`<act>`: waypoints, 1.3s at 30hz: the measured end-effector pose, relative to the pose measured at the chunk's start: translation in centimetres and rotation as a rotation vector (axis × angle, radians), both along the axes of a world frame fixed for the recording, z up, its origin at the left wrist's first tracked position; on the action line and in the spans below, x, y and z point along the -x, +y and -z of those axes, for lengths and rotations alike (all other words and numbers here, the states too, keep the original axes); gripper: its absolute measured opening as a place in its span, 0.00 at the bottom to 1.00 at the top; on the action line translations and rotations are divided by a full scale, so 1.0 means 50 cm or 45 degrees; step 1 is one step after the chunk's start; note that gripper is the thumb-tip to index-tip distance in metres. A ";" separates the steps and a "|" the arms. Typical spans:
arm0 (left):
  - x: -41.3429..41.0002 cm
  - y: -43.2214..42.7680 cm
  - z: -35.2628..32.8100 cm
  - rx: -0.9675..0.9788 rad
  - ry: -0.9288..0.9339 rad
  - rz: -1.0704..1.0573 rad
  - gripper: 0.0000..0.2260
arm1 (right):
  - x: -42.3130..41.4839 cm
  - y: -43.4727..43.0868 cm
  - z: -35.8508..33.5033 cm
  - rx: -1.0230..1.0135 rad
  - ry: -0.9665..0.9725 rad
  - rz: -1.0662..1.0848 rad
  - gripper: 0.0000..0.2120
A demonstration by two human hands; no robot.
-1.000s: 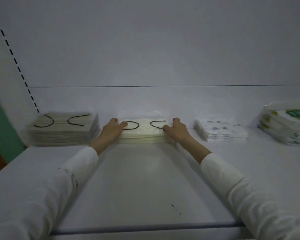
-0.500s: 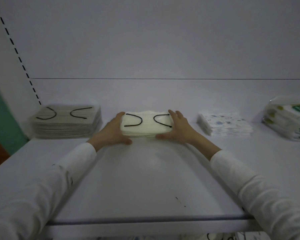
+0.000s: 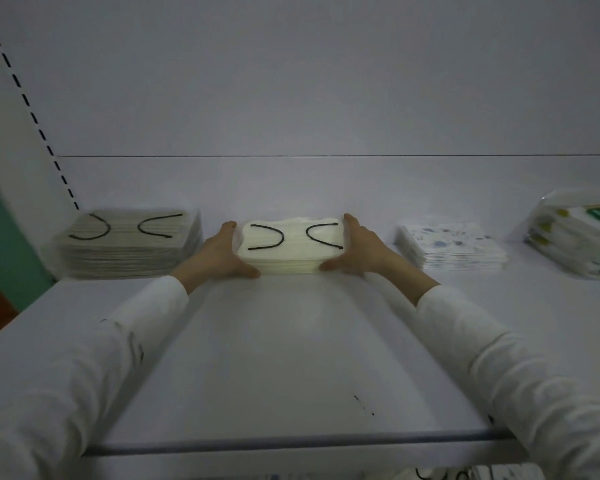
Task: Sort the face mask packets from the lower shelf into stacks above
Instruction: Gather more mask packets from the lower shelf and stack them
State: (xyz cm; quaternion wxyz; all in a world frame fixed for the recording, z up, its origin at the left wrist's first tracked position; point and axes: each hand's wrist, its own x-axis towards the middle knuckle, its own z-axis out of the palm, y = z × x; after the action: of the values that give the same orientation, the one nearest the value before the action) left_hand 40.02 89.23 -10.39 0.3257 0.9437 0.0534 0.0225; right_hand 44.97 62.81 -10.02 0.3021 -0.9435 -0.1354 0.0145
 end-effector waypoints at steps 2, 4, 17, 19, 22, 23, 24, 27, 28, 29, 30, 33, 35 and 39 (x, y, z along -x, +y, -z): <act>0.003 0.004 -0.005 0.050 -0.016 -0.013 0.52 | 0.004 -0.006 -0.007 -0.026 0.022 -0.002 0.53; 0.000 0.009 -0.009 0.123 -0.038 0.007 0.52 | 0.010 -0.012 -0.014 -0.079 0.046 -0.009 0.52; 0.026 -0.019 -0.017 -0.011 -0.225 0.021 0.41 | 0.023 -0.008 -0.004 0.116 -0.049 -0.074 0.47; 0.035 -0.016 -0.021 -0.048 -0.251 -0.008 0.40 | 0.025 -0.003 -0.005 0.113 -0.075 -0.030 0.42; 0.045 -0.010 -0.022 -0.045 -0.294 -0.071 0.37 | 0.025 0.006 -0.006 0.146 -0.079 -0.013 0.37; 0.048 -0.008 -0.022 -0.051 -0.299 -0.078 0.36 | 0.026 0.007 -0.006 0.160 -0.070 -0.016 0.36; 0.051 -0.005 -0.022 -0.060 -0.312 -0.079 0.36 | 0.027 0.007 -0.006 0.169 -0.064 -0.022 0.37; 0.069 0.000 -0.021 -0.077 -0.363 -0.075 0.31 | 0.032 0.007 -0.012 0.209 -0.115 -0.021 0.40; 0.077 0.001 -0.021 -0.064 -0.391 -0.079 0.29 | 0.036 0.007 -0.016 0.241 -0.158 -0.008 0.41; 0.085 0.002 -0.023 -0.055 -0.426 -0.083 0.27 | 0.041 0.007 -0.020 0.269 -0.204 0.008 0.41; 0.095 0.004 -0.025 -0.052 -0.461 -0.086 0.25 | 0.047 0.007 -0.022 0.283 -0.244 0.018 0.41; 0.126 0.005 -0.040 -0.075 -0.511 -0.057 0.21 | 0.078 0.005 -0.029 0.276 -0.365 0.005 0.38; 0.152 0.003 -0.053 -0.111 -0.524 0.020 0.18 | 0.109 0.006 -0.038 0.268 -0.431 -0.022 0.34; 0.223 0.002 -0.065 -0.206 -0.538 0.164 0.14 | 0.195 0.018 -0.062 0.218 -0.530 -0.070 0.28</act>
State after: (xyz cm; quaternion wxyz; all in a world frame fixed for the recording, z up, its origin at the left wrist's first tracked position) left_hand 28.89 89.36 -7.13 0.2537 0.9425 -0.0782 0.2030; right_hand 35.19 63.69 -6.93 0.1860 -0.9443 -0.2189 -0.1608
